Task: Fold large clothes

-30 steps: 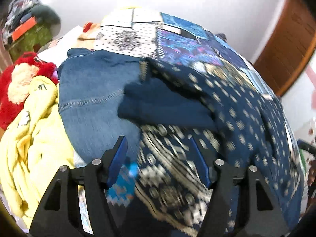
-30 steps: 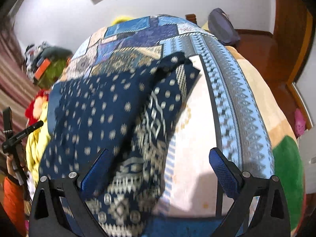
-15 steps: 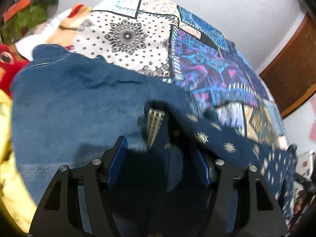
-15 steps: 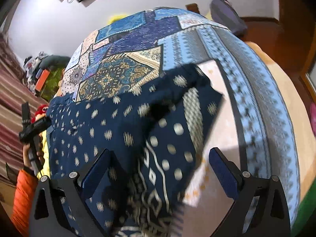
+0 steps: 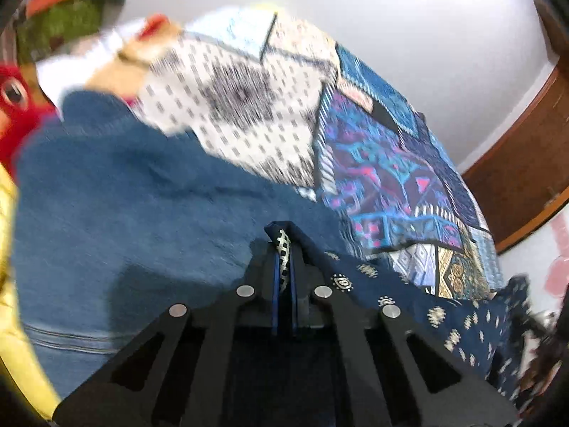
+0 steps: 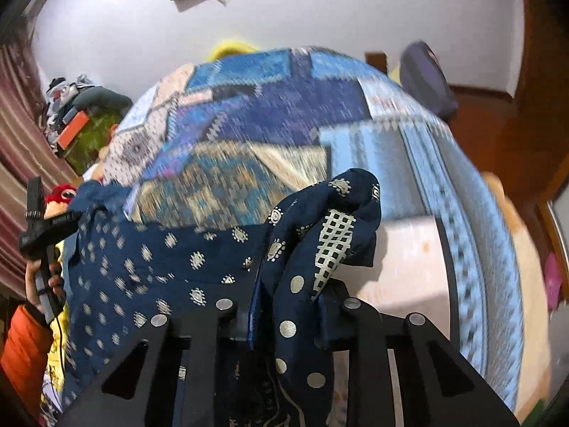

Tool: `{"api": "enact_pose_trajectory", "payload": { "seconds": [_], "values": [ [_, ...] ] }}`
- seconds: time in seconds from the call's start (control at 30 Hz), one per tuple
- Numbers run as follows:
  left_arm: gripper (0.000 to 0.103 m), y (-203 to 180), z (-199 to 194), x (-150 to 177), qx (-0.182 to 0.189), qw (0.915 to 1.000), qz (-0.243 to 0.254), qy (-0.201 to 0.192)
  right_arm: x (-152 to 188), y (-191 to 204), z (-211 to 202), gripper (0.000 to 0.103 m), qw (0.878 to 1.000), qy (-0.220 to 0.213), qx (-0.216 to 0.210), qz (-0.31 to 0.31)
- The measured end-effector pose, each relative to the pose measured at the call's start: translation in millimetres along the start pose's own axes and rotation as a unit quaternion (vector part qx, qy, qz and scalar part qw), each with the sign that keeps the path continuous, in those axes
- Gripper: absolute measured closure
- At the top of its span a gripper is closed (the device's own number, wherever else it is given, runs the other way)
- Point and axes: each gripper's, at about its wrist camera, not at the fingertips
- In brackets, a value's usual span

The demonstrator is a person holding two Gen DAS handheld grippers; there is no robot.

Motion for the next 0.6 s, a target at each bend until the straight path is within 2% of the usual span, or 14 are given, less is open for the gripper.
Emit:
{"api": "enact_pose_trajectory", "payload": {
  "seconds": [0.17, 0.27, 0.37, 0.53, 0.6],
  "values": [
    [0.100, 3, -39, -23, -0.026, 0.9990, 0.011, -0.036, -53, 26, 1, 0.082, 0.999, -0.036, 0.002, -0.037],
    [0.100, 2, -44, -33, -0.069, 0.9963, 0.033, -0.039, -76, 48, 16, 0.082, 0.997, -0.047, 0.017, -0.066],
    [0.100, 9, -32, -36, -0.101, 0.9936, 0.039, -0.029, -88, 64, 41, 0.082, 0.993, -0.049, 0.047, -0.093],
    [0.099, 29, 3, -25, -0.122, 0.9921, 0.029, 0.008, -88, 63, 88, 0.081, 0.992, -0.015, 0.073, -0.099],
    [0.099, 36, 17, -16, -0.122, 0.9920, 0.018, 0.025, -84, 62, 95, 0.071, 0.990, -0.023, 0.083, -0.108]
  ]
}}
Point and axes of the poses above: each gripper's, at about its wrist camera, not at the fingertips, and z roughly the way its jaws point, y to its left, x to its underside, and after that the axes turned 8 degrees about x, right-handed
